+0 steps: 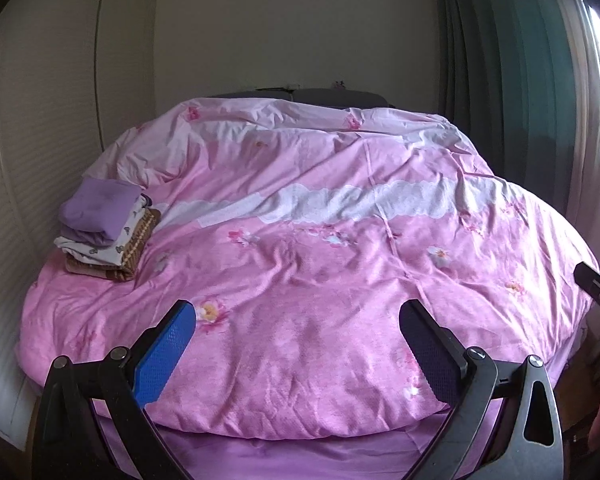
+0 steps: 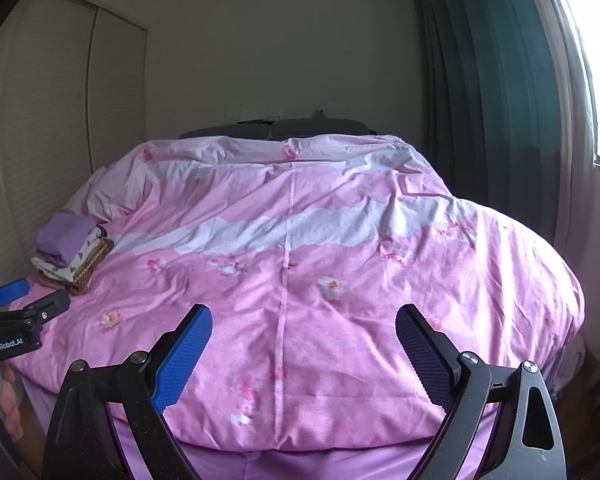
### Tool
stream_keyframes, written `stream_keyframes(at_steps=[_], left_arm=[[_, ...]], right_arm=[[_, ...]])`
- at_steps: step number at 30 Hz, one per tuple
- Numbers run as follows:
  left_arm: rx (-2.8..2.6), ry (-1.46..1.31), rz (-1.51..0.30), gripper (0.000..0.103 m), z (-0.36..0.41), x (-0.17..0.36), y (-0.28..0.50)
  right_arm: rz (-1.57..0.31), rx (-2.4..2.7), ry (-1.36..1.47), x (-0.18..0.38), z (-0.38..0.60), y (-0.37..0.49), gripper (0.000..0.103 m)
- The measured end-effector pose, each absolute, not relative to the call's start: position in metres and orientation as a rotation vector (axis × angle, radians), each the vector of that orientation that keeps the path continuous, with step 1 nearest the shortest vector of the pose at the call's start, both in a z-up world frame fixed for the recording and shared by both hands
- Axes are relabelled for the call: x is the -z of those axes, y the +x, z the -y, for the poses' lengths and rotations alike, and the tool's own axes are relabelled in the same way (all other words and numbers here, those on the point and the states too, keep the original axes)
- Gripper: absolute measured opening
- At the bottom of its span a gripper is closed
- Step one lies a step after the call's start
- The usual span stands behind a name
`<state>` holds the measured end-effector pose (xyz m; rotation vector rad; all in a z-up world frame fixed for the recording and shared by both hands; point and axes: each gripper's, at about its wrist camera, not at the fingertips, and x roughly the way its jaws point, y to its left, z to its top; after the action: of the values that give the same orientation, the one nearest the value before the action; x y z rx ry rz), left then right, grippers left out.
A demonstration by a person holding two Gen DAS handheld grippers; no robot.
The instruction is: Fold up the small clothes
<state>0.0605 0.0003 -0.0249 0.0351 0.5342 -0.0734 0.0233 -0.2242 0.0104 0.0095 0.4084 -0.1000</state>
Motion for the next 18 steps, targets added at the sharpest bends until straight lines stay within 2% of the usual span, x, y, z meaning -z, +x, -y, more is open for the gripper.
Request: stream_keyframes(at_steps=[18], left_arm=[[0.026, 0.023, -0.502, 0.103, -0.026, 0.029, 0.038]], right_arm=[[-0.378, 0.084, -0.016, -0.016, 0.214, 0.004, 0.094]])
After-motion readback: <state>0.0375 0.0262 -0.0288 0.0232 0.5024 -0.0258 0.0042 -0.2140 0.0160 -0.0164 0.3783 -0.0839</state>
